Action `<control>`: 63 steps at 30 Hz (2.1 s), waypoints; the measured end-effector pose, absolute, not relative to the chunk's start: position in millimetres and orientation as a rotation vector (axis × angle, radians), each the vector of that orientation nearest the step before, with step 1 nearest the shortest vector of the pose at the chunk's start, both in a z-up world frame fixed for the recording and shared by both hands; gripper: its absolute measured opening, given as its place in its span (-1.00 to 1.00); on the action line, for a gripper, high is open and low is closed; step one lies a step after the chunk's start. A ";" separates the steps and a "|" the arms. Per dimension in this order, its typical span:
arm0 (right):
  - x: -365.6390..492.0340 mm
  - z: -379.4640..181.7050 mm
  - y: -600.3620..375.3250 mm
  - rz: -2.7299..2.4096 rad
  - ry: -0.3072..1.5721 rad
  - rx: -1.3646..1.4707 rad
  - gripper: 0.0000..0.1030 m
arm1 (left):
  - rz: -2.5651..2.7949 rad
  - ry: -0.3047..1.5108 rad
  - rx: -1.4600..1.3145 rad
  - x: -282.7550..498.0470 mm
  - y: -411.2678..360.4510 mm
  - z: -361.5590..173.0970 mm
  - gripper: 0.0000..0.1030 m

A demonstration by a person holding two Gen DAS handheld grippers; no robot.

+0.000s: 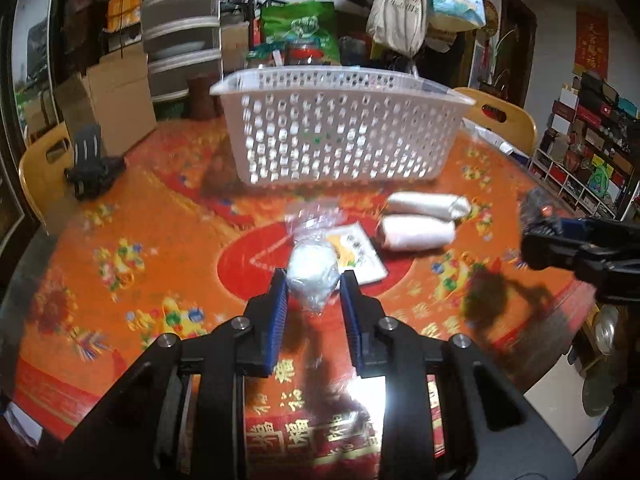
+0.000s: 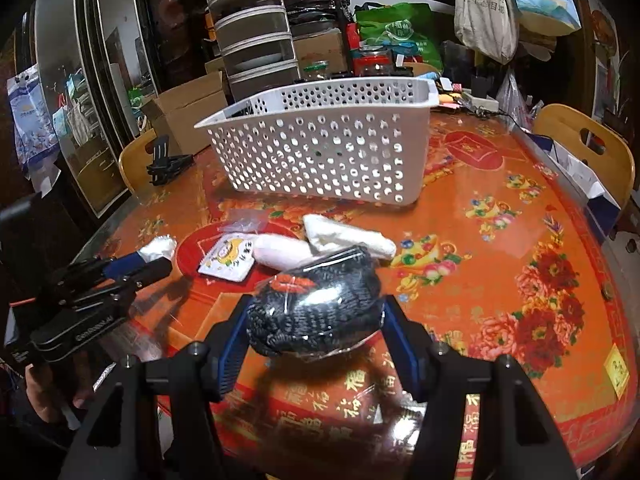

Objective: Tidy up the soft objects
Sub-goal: 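Lift both held items and carry them over the basket, then open both tools to drop the white bundle and black knitted item into the basket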

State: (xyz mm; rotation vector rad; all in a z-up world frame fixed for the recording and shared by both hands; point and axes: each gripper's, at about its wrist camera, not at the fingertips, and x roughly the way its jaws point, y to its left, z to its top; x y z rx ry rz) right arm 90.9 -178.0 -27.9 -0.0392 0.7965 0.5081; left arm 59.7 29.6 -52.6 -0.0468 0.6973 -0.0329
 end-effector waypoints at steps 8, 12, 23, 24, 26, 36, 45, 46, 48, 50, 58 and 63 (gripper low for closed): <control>104.3 -2.5 -172.7 0.509 0.763 -0.056 0.21 | -0.068 0.658 -0.038 75.9 30.8 -5.8 -0.53; 120.7 12.6 -171.1 0.513 0.756 -0.058 0.21 | -0.079 0.636 -0.024 89.1 28.7 14.7 -0.53; 192.1 60.8 -159.2 0.486 0.739 -0.083 0.21 | -0.090 0.646 -0.045 165.8 43.0 67.1 -0.53; 199.1 63.3 -157.5 0.481 0.742 -0.086 0.21 | -0.092 0.653 -0.044 173.2 43.0 69.4 -0.53; 217.4 67.7 -151.9 0.469 0.753 -0.096 0.21 | -0.095 0.672 -0.039 195.5 42.3 75.1 -0.53; 309.9 50.5 -115.8 0.398 0.868 -0.142 0.21 | -0.073 0.842 -0.027 314.4 40.7 61.0 -0.53; 359.9 19.2 -100.9 0.327 0.951 -0.198 0.21 | -0.013 1.005 -0.008 376.6 53.7 8.0 -0.53; 363.0 18.2 -99.5 0.325 0.952 -0.204 0.21 | -0.012 1.019 -0.001 382.0 53.8 4.4 -0.53; 367.5 16.4 -96.8 0.329 0.960 -0.196 0.22 | -0.010 1.032 0.007 385.3 53.1 -0.3 -0.53; 372.4 14.1 -95.4 0.327 0.964 -0.197 0.21 | -0.009 1.045 0.006 387.7 53.5 -4.5 -0.53; 386.2 0.3 -92.2 0.307 0.984 -0.213 0.23 | -0.021 1.088 -0.011 396.6 55.7 -20.1 -0.53; 385.6 0.0 -92.0 0.309 0.979 -0.204 0.27 | -0.036 1.089 -0.024 397.1 55.5 -23.7 -0.52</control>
